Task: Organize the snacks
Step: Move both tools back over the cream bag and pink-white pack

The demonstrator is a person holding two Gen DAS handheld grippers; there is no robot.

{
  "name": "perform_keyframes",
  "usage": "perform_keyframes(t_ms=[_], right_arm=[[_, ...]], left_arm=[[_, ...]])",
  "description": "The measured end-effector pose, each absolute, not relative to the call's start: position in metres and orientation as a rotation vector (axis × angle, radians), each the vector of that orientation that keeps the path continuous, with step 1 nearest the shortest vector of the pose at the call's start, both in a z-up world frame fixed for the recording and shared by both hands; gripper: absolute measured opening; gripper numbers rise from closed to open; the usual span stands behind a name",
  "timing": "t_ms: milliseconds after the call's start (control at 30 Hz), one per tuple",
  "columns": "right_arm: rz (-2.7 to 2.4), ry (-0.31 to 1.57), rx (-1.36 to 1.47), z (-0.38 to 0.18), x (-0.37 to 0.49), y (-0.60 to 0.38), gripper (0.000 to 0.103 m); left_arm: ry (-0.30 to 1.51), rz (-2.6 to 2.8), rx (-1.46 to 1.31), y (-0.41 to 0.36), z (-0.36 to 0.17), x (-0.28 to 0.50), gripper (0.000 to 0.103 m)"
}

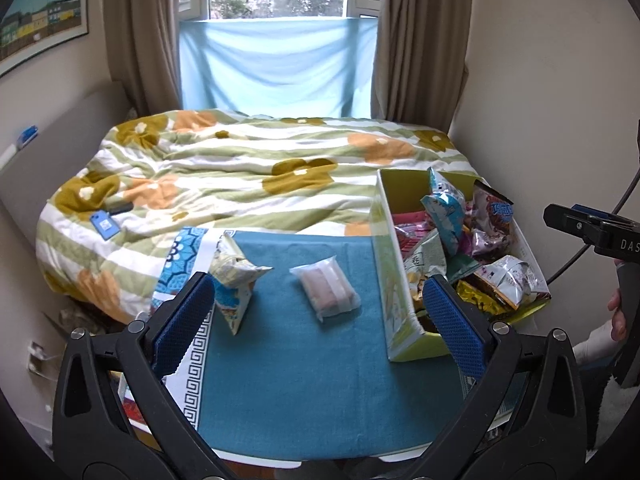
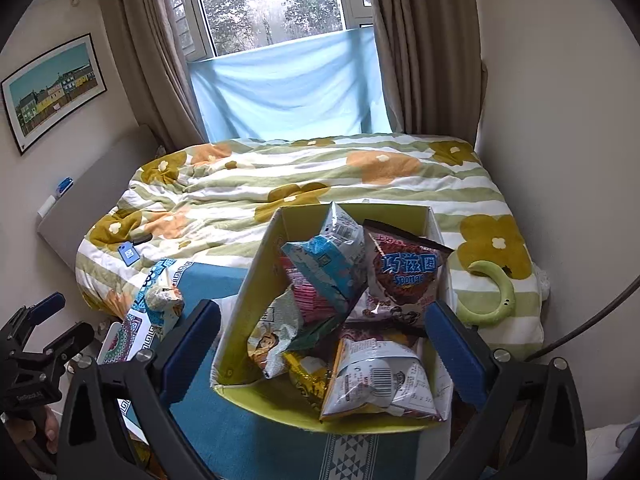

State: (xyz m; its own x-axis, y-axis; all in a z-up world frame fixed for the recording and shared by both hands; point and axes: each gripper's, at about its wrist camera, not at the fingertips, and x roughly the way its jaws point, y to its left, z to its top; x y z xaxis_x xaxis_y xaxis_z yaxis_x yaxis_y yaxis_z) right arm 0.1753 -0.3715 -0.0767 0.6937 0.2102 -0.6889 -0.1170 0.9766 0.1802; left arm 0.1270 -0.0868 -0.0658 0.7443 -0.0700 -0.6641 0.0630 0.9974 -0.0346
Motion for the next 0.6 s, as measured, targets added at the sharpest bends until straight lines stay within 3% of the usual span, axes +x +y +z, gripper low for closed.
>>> perform_keyframes(t_ms=[600], right_arm=[[0.064,0.694,0.101,-0.081,0.142,-0.235,0.102]], left_arm=[[0.727,-0.214,0.045,0.058,-0.092,0.160,0.103]])
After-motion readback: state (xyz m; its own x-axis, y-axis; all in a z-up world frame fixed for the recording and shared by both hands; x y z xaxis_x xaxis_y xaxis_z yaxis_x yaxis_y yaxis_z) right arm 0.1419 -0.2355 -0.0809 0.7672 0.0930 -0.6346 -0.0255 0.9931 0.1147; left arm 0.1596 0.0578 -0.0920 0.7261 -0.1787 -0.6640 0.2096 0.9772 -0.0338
